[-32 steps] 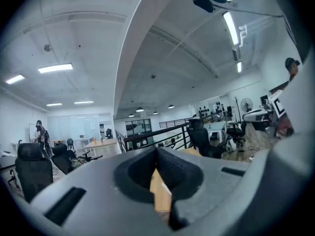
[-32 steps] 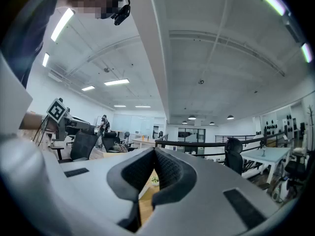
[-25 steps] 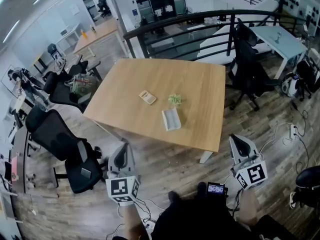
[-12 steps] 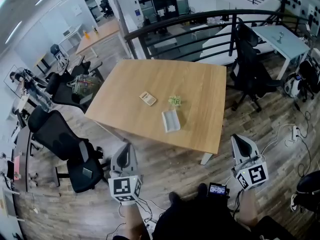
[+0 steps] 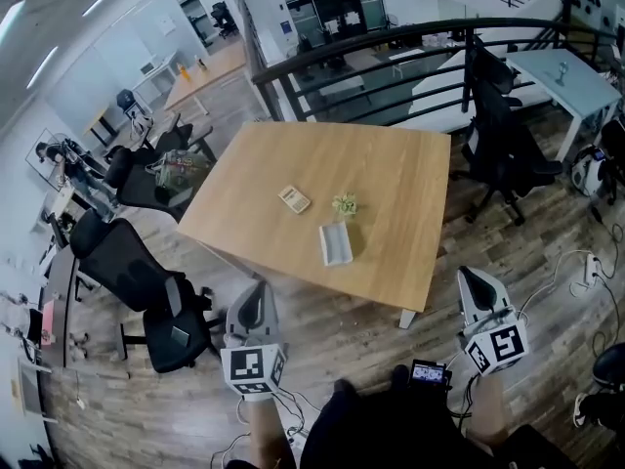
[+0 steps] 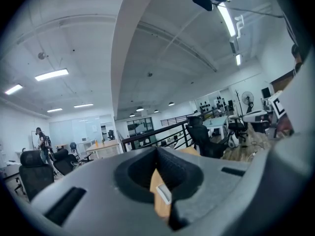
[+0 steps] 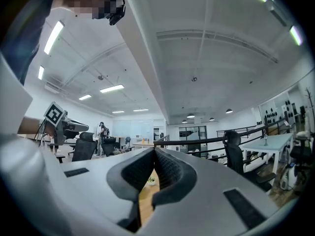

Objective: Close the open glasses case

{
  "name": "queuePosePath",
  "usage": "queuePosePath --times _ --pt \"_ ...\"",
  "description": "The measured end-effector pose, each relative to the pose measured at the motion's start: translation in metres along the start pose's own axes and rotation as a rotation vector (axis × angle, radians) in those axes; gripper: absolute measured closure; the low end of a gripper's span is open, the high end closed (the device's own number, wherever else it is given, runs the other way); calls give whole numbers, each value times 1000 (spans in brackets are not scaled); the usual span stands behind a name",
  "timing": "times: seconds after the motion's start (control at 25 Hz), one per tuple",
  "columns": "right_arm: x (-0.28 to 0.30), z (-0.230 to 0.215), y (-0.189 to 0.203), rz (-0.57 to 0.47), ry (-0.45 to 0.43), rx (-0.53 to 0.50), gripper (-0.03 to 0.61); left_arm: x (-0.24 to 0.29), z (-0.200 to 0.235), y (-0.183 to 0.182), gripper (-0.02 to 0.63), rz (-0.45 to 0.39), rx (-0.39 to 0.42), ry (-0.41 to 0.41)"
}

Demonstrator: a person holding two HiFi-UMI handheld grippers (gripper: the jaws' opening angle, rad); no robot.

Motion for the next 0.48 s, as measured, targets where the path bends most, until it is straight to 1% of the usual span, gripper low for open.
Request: queuePosePath --times 0.24,0.36,0.48 --pt "16 -10 8 -10 -40 20 563 8 -10 3 612 21 23 -11" --pt "31 -10 14 2 -58 25 563 17 -5 4 614 24 26 -18" --pt "46 -10 22 20 -51 42 563 32 3 8 612 21 19 -7"
Point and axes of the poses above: the fingertips, and each gripper's own axes: x forward along the fingers, z to its left, y out of its underside, the point moved 1 cm from there along -x, backward along the fingers, and after that the axes turned 12 degrees about -y, right-handed, at the moved point
